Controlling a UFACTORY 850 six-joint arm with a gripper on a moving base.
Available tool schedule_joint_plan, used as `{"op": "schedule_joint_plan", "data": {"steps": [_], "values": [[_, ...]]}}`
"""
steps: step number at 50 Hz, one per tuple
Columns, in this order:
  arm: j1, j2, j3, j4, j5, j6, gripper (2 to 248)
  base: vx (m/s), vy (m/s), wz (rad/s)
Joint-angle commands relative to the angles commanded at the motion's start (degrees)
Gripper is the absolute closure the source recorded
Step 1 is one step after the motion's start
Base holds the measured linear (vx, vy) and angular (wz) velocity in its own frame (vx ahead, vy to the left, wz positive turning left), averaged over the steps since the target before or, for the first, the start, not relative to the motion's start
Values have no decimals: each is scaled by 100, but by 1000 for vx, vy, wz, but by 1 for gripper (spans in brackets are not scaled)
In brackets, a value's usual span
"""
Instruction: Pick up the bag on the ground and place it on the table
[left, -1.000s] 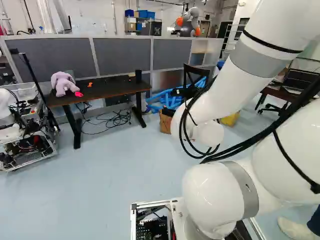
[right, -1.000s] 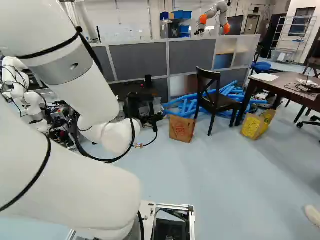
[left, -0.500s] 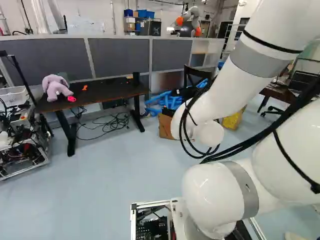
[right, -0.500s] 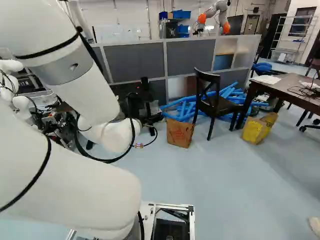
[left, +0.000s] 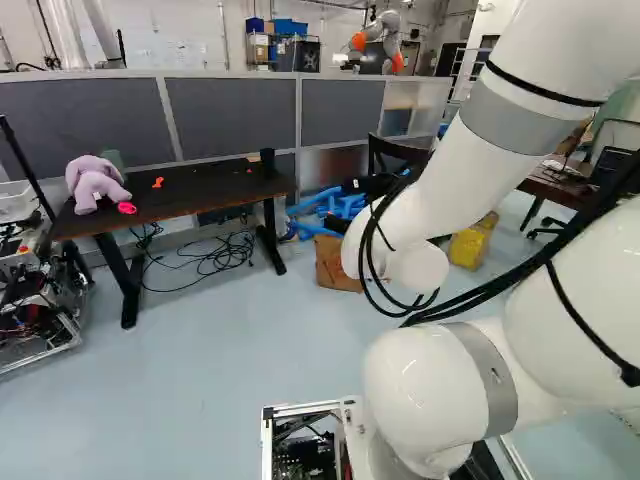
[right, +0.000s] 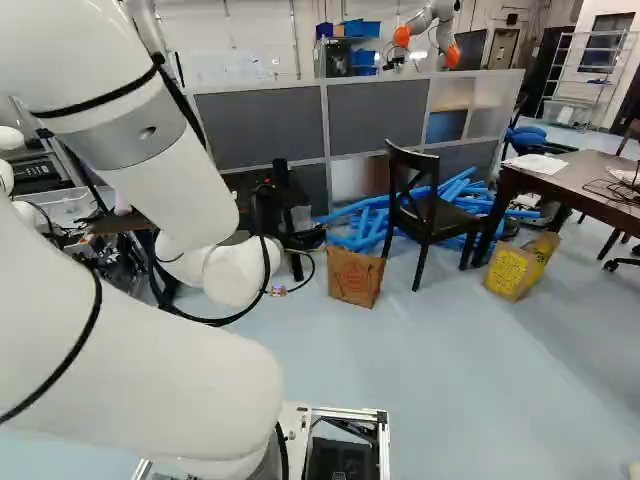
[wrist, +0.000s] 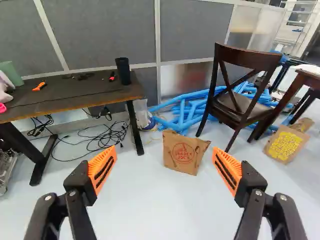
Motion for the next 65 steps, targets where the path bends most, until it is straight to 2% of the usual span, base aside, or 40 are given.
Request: {"op": "schedule_joint_plan", "data": {"steps": [38,65], "values": [[0,0,0,0,0,0,3,195,-93,-5],[0,0,0,0,0,0,3,201,-50,172]]}}
